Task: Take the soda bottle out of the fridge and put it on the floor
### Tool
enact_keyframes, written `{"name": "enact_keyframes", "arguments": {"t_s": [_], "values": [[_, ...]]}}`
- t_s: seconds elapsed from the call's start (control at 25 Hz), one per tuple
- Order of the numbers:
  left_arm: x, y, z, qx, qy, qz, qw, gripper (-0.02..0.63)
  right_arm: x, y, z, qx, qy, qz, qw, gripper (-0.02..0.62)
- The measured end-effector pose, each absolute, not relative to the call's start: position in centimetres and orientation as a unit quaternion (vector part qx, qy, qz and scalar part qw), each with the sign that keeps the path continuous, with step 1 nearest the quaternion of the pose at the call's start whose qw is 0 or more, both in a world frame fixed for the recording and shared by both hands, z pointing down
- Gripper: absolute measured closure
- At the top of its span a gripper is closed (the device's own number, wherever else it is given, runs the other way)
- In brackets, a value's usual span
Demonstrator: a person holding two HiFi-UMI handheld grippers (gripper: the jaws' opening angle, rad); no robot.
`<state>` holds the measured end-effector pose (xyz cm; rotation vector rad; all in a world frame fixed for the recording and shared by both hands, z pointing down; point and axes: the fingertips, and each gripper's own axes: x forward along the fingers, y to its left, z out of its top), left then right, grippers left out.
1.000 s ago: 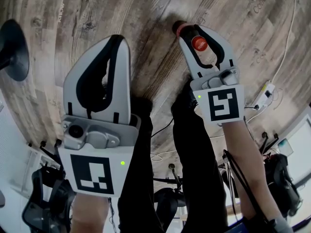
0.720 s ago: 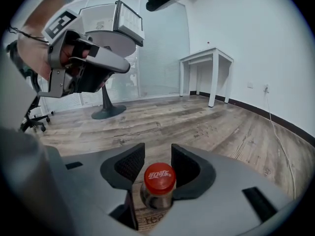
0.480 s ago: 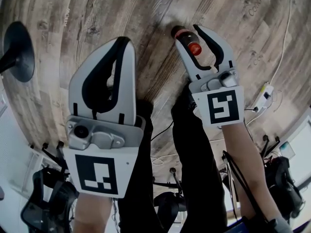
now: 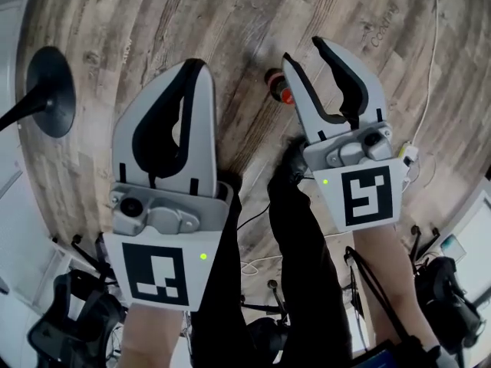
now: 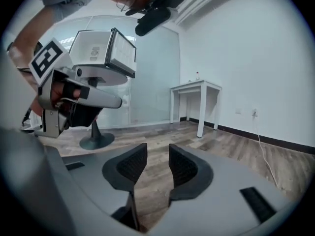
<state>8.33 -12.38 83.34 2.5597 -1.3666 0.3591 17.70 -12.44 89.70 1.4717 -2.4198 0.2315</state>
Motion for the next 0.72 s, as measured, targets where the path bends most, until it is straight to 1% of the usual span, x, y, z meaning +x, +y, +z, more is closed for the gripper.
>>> {"name": "enact_keyframes", "arguments": {"t_s": [0.16, 0.2, 0.28, 0.44, 0.72], "values": [[8.5, -13.8, 77.3, 0.868, -0.479, 0.101, 0.085, 0.589, 18.1, -14.3, 81.7, 0.534, -0.837, 0.052, 0.109, 0.480], [8.6, -14.3, 75.5, 0.868, -0.482, 0.095, 0.075, 0.589, 18.4, -14.7, 79.5, 0.540, -0.835, 0.044, 0.099, 0.515], [8.8, -15.0, 71.7, 0.868, -0.487, 0.082, 0.057, 0.589, 18.7, -15.3, 75.2, 0.549, -0.831, 0.029, 0.082, 0.550], [9.4, -15.7, 63.6, 0.867, -0.493, 0.061, 0.027, 0.589, 19.3, -15.6, 66.6, 0.560, -0.826, 0.009, 0.064, 0.575], [10.0, -15.7, 49.1, 0.860, -0.508, 0.032, -0.027, 0.589, 21.1, -15.7, 51.8, 0.572, -0.819, -0.027, 0.027, 0.581]]}}
